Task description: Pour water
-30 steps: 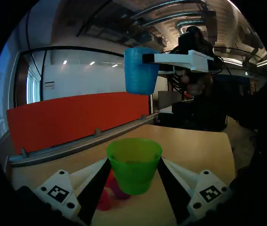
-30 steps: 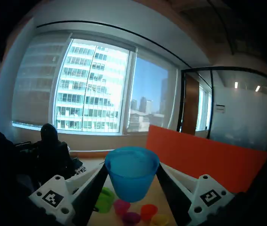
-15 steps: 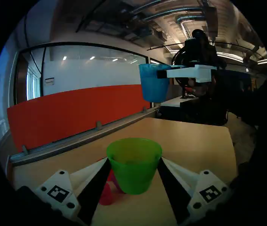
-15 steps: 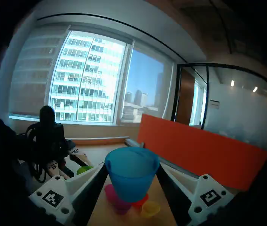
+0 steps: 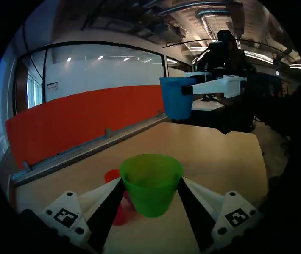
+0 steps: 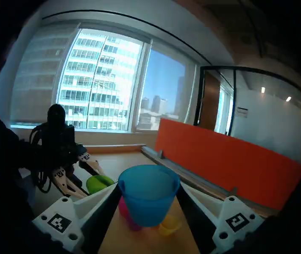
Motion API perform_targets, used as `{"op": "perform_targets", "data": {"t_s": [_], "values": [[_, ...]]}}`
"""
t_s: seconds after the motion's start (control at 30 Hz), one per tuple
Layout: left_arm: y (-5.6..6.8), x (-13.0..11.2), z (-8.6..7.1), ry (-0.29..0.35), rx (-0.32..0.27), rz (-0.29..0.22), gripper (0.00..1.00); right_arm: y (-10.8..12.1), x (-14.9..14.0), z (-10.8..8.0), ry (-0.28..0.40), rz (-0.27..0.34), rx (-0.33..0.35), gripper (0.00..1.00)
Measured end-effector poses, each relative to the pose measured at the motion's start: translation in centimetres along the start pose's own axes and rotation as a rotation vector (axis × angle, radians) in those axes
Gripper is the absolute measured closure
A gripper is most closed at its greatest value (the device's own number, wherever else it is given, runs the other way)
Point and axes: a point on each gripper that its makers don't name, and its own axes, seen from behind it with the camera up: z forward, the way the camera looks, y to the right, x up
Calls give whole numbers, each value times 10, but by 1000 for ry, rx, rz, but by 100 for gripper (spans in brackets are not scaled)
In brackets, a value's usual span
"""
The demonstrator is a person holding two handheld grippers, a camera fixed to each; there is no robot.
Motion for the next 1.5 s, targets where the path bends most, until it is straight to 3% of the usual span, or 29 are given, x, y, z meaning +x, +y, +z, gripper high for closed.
{"op": "perform_targets", "data": {"t_s": [0.8,1.5], "values": [[5,-52,14,-169,-49,9,17,-10,-70,0,-134,52,58,8],[14,-93,30,-297,-110,23,16,-20,-142,5,-291,61,117,8]]}}
